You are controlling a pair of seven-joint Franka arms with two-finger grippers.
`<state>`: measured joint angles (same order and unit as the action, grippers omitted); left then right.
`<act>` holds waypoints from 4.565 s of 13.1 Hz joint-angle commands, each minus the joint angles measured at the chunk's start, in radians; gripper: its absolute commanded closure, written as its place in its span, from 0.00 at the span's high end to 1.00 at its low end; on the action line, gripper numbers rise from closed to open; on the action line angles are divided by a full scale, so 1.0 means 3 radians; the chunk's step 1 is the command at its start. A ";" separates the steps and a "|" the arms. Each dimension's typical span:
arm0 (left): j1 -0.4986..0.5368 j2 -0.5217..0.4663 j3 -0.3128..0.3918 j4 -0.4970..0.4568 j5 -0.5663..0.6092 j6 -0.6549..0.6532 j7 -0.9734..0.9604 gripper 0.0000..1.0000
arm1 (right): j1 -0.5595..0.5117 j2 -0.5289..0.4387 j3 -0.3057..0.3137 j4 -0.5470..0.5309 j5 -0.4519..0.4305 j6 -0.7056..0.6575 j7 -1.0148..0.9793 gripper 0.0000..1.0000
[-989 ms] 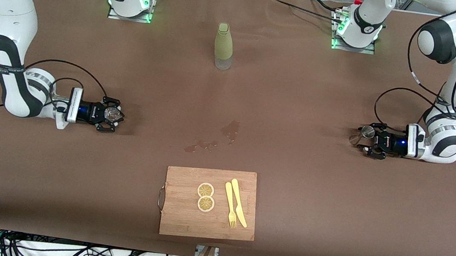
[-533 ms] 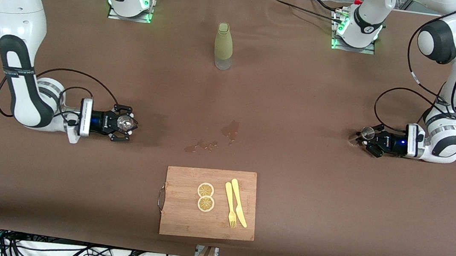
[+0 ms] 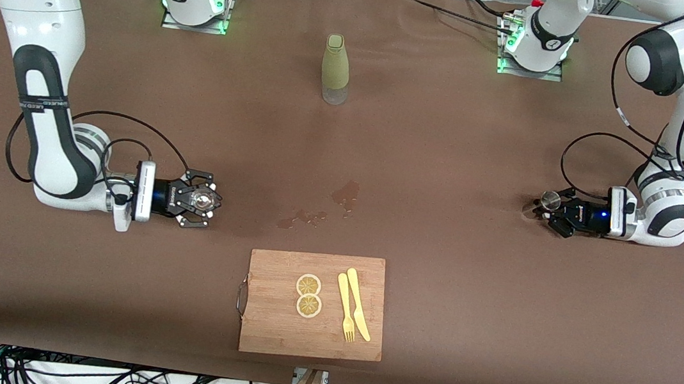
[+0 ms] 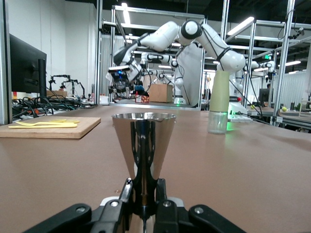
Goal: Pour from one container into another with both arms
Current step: 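Lift the glass cup with the right gripper while the left gripper brings the jigger, then tilt the glass cup with the right gripper, pouring into the jigger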
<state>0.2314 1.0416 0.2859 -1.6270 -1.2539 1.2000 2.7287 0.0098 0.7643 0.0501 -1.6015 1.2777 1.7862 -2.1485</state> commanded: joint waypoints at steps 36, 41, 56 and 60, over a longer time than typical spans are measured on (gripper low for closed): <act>-0.2004 -0.0220 -0.0963 0.0346 -0.1578 0.2192 -0.1145 0.00 | 0.1992 -0.0441 -0.0039 -0.0020 -0.0132 0.2702 0.1062 0.00; -0.2034 -0.0210 -0.0979 0.0392 -0.1614 0.2253 -0.1145 0.00 | 0.2038 -0.0385 -0.0039 -0.0020 -0.0372 0.2850 0.1087 0.00; -0.2060 -0.0199 -0.0989 0.0428 -0.1650 0.2325 -0.1145 0.00 | 0.2156 -0.0344 -0.0050 -0.0036 -0.1211 0.3255 0.1108 0.00; -0.2060 -0.0199 -0.0989 0.0428 -0.1655 0.2340 -0.1145 0.00 | 0.2146 -0.0344 -0.0050 -0.0041 -0.1211 0.3255 0.1113 0.00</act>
<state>-0.3781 0.9675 -0.0056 -1.5229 -1.7105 1.8738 2.3582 0.6451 0.6675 0.0420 -1.6036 0.9324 2.7442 -1.8323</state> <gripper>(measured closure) 0.789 0.872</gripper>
